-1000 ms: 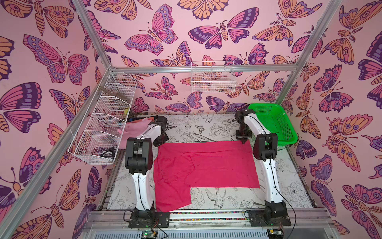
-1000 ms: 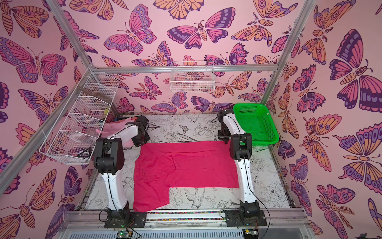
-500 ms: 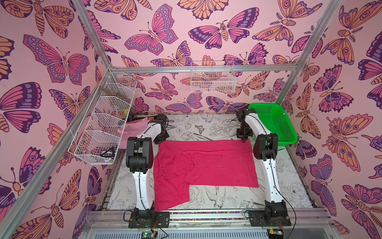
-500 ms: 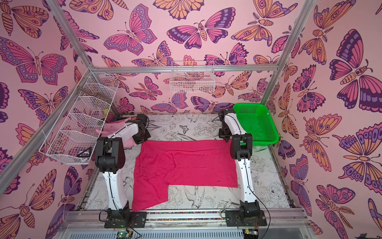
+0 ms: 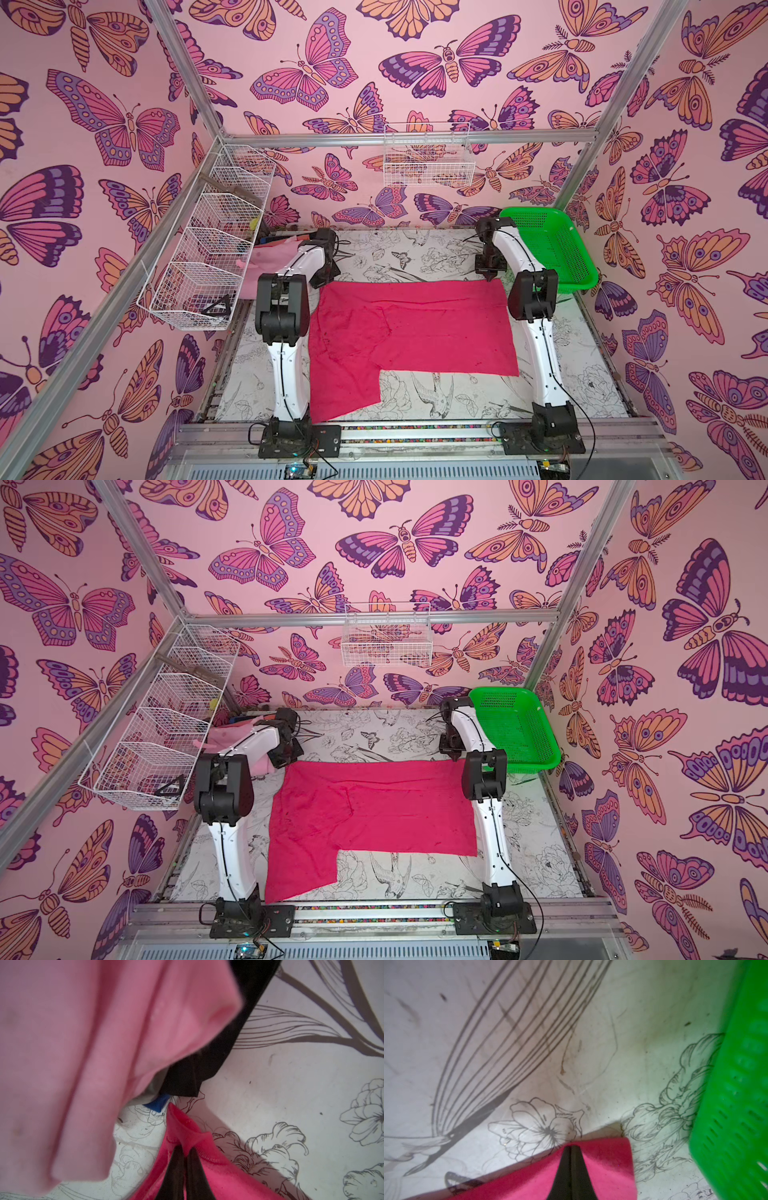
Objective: Fold and stack t-shirts
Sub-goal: Move the T-shirt to the center of the board.
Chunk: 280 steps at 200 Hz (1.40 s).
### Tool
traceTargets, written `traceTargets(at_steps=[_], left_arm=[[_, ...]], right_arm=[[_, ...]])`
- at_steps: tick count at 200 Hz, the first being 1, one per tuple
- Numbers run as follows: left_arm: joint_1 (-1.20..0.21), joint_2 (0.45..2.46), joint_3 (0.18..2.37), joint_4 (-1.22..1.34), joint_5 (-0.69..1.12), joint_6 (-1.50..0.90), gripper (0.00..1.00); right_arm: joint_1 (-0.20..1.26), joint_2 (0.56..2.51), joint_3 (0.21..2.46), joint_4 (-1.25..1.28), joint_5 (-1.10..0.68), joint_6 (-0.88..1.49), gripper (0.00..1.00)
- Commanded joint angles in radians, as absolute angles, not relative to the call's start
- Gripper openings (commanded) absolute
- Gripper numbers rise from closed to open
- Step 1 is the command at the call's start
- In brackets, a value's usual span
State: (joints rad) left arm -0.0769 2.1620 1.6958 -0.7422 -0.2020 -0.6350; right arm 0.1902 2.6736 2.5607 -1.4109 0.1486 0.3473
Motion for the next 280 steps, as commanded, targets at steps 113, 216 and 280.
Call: traceTargets(at_steps=[113,216,280], left_arm=[[-0.06,2.17,1.707,-0.752,-0.193,-0.632,0.06],[-0.061,2.164,1.699,-0.752,-0.203,-0.63,0.06],[-0.06,2.162,1.697,-0.752,-0.206,-0.629,0.06]], right_arm=[[0.181,2.526,2.35,-1.323,0.223,0.384,0.71],[0.186,2.568,2.255,-1.285,0.128,0.41,0.57],[0.186,2.572,2.242,-1.276,0.108,0.415,0.3]])
